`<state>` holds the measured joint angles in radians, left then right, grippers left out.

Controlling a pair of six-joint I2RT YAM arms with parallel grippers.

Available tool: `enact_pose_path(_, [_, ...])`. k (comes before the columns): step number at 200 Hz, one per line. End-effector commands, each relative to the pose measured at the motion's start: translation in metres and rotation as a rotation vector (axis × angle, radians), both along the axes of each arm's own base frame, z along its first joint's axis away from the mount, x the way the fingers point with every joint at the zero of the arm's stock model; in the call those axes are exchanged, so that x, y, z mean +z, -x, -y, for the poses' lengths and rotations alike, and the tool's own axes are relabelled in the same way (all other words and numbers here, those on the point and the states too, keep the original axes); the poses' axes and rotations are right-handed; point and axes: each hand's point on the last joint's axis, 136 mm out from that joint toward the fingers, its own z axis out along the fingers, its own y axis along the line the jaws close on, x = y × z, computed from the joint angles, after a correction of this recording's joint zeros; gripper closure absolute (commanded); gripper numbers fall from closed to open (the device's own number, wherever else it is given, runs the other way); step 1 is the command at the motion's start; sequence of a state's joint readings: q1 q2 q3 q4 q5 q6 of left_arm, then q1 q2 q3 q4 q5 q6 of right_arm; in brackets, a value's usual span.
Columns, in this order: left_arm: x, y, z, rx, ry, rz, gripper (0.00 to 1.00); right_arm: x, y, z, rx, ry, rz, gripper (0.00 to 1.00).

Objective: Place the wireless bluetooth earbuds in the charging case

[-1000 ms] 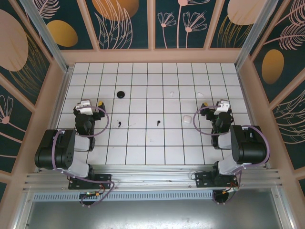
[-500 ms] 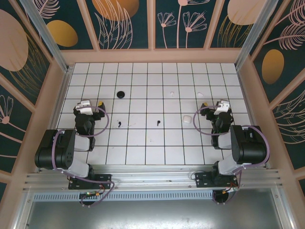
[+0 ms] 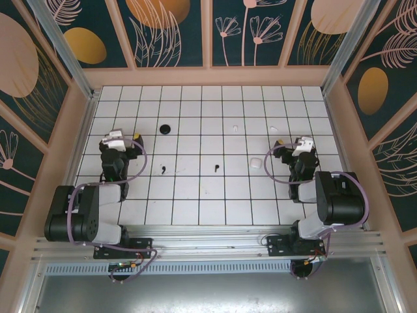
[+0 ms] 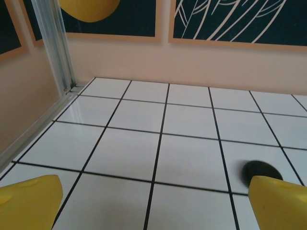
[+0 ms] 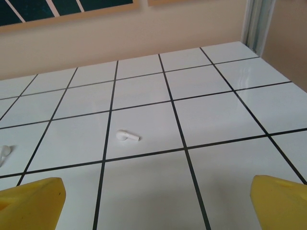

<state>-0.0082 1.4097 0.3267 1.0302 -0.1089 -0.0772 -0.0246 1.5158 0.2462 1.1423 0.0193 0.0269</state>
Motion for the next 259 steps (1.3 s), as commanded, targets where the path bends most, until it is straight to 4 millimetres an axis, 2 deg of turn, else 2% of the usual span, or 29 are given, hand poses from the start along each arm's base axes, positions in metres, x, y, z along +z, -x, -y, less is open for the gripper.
enact_pose_path(1, [0.000,-0.003,0.001,-0.001,0.048,-0.078,0.01,0.027,-0.017,-0.004,0.014,-0.004,-0.012,0.01])
enact_pose_path(28, [0.015,0.001,0.005,-0.014,0.098,-0.100,0.02,0.022,-0.028,0.008,-0.096,-0.110,-0.246,0.01])
enact_pose_path(52, [0.026,0.001,0.017,-0.063,0.179,-0.127,0.07,0.009,-0.019,0.010,-0.188,-0.199,-0.452,0.05])
enact_pose_path(65, [0.027,0.002,0.026,-0.095,0.225,-0.153,0.10,0.000,-0.008,0.001,-0.206,-0.244,-0.554,0.07])
enact_pose_path(81, [0.026,0.007,0.042,-0.140,0.271,-0.177,0.13,-0.011,0.007,-0.021,-0.191,-0.282,-0.667,0.07])
enact_pose_path(105, [0.011,0.015,0.080,-0.212,0.297,-0.257,0.15,-0.024,0.030,-0.056,-0.151,-0.288,-0.796,0.08])
enact_pose_path(127, [-0.012,0.025,0.135,-0.320,0.295,-0.375,0.16,-0.035,0.045,-0.084,-0.123,-0.298,-0.882,0.08])
enact_pose_path(148, [-0.032,0.036,0.182,-0.406,0.286,-0.462,0.15,-0.043,0.049,-0.103,-0.091,-0.333,-0.923,0.09])
enact_pose_path(178, [-0.042,0.054,0.238,-0.508,0.259,-0.514,0.14,-0.056,0.052,-0.121,-0.062,-0.301,-0.987,0.14])
enact_pose_path(211, [-0.045,0.065,0.271,-0.570,0.244,-0.534,0.12,-0.062,0.056,-0.132,-0.045,-0.263,-1.025,0.22])
enact_pose_path(238, [-0.042,0.066,0.282,-0.599,0.251,-0.531,0.18,-0.066,0.055,-0.131,-0.046,-0.253,-1.032,0.27])
enact_pose_path(259, [-0.041,0.066,0.286,-0.617,0.254,-0.533,0.20,-0.072,0.054,-0.132,-0.042,-0.240,-1.044,0.27])
